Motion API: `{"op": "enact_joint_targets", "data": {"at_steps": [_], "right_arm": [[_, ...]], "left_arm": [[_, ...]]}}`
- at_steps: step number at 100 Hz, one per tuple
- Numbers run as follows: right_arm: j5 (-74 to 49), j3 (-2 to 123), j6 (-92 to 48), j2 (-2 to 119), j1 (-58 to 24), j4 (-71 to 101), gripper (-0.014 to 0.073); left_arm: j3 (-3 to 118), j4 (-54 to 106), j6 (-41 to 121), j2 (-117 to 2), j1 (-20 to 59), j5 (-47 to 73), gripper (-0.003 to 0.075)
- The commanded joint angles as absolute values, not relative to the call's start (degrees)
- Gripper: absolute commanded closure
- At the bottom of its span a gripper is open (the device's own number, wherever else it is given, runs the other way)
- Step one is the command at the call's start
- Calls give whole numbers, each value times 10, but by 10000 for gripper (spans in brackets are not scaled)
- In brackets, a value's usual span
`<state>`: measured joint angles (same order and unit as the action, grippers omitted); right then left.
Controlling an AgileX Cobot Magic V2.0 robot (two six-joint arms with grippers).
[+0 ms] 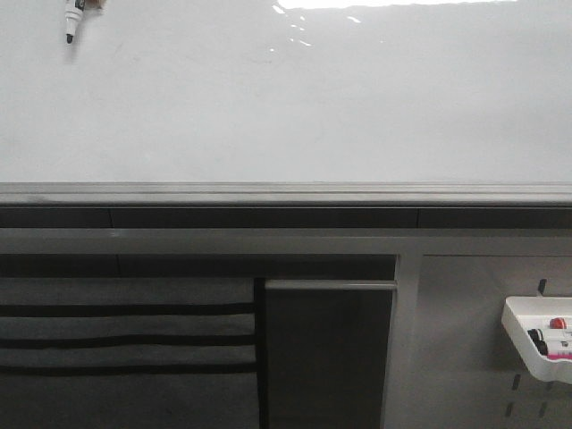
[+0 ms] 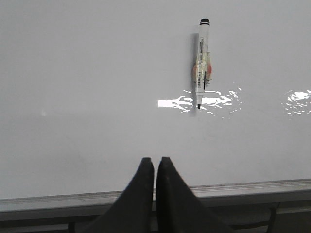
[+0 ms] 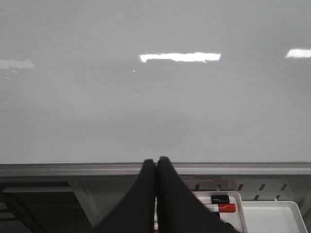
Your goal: Write number 3 on whiteboard
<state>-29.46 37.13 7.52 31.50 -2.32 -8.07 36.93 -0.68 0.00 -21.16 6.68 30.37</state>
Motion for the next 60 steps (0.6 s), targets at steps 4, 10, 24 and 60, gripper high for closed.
{"op": "enact_joint_targets", "data": {"at_steps": [4,10,24,60], "right_arm": [[-255,392,76,324,-21,-84,552],[-255,392,76,325,-21,-87,422],[-254,392,76,326,-21,-87,139],[-251,392,76,326,-21,-87,116]], "left_arm": [[383,-6,0,-221,67,250,724],[383,-9,0,-221,67,248,654],[383,-21,0,-221,67,248,290],[383,-4,0,-221,67,247,223]]}}
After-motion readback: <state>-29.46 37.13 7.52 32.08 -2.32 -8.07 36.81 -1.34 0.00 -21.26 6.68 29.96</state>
